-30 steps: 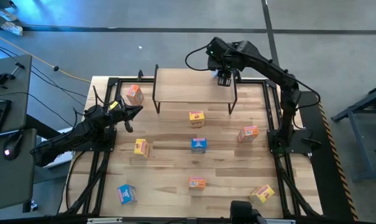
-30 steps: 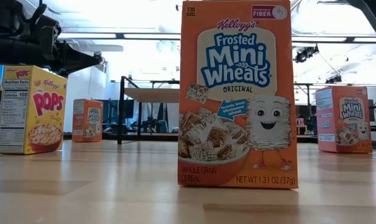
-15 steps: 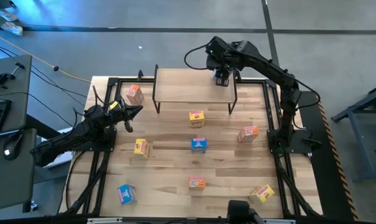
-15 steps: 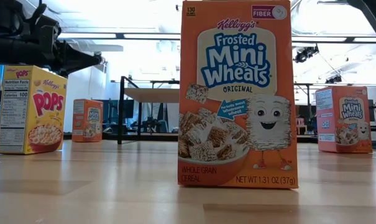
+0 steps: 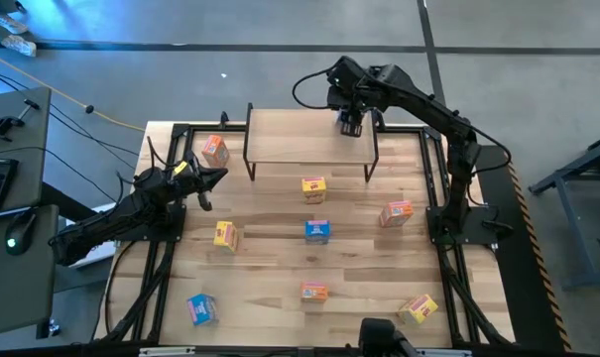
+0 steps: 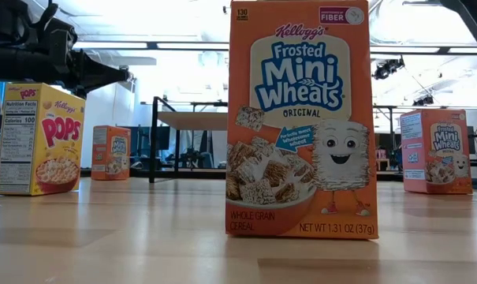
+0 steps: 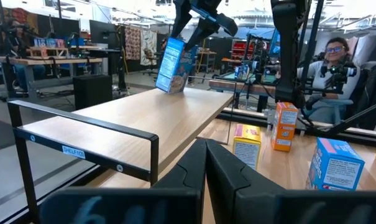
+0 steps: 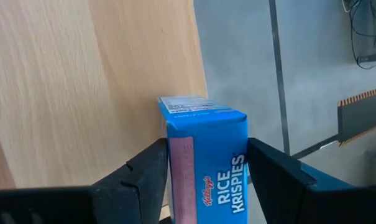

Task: Stack cereal on shelf
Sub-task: Put the top right blue cereal box on the shelf

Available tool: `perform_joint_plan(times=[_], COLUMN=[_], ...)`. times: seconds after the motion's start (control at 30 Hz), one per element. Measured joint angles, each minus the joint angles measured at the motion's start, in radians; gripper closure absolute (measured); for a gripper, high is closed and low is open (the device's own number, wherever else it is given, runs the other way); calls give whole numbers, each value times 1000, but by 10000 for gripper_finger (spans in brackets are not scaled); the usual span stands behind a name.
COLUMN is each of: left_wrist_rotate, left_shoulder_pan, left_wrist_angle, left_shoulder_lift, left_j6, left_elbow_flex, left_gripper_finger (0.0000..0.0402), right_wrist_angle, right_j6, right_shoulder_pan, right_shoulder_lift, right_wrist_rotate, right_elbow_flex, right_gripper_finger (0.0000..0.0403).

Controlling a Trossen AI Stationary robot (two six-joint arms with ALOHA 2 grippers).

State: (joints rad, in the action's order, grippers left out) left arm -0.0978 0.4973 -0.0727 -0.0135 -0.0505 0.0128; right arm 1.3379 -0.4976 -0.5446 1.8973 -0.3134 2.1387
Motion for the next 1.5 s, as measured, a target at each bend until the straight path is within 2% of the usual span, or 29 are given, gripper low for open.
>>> perform_joint_plan(times=[0.27,0.43,0.7,0.87,1.07,1.17,1.23,1.33,1.5], left_wrist_rotate=[0,5,8,8,2,1,0,-2,-4], left_shoulder_pan=[0,0,0,0,0,0,0,0,0], left_wrist_angle=[-1,-11,-16,-24,-23,-23,-23,-22,-21], left_shoulder_lift=[0,0,0,0,0,0,0,0,0], left_j6=[1,-2,-16,-16,-17,-25,-27,-27,-27], left_elbow_flex=[0,0,0,0,0,0,0,0,0], left_gripper_finger=[399,399,399,399,399,399,399,399,399], right_wrist_angle=[-12,-12,-26,-32,61,137,154,117,-95], right_j6=[15,27,71,46,55,95,126,186,266], right_shoulder_pan=[1,8,9,19,71,98,94,52,-14], right_shoulder_lift=[0,0,0,0,0,-6,-49,-174,-378], right_wrist_rotate=[38,-10,-5,-24,-29,-88,-91,-51,-46], right_elbow_flex=[0,0,0,1,113,204,205,89,-250], right_gripper_finger=[210,206,152,144,146,169,200,265,382])
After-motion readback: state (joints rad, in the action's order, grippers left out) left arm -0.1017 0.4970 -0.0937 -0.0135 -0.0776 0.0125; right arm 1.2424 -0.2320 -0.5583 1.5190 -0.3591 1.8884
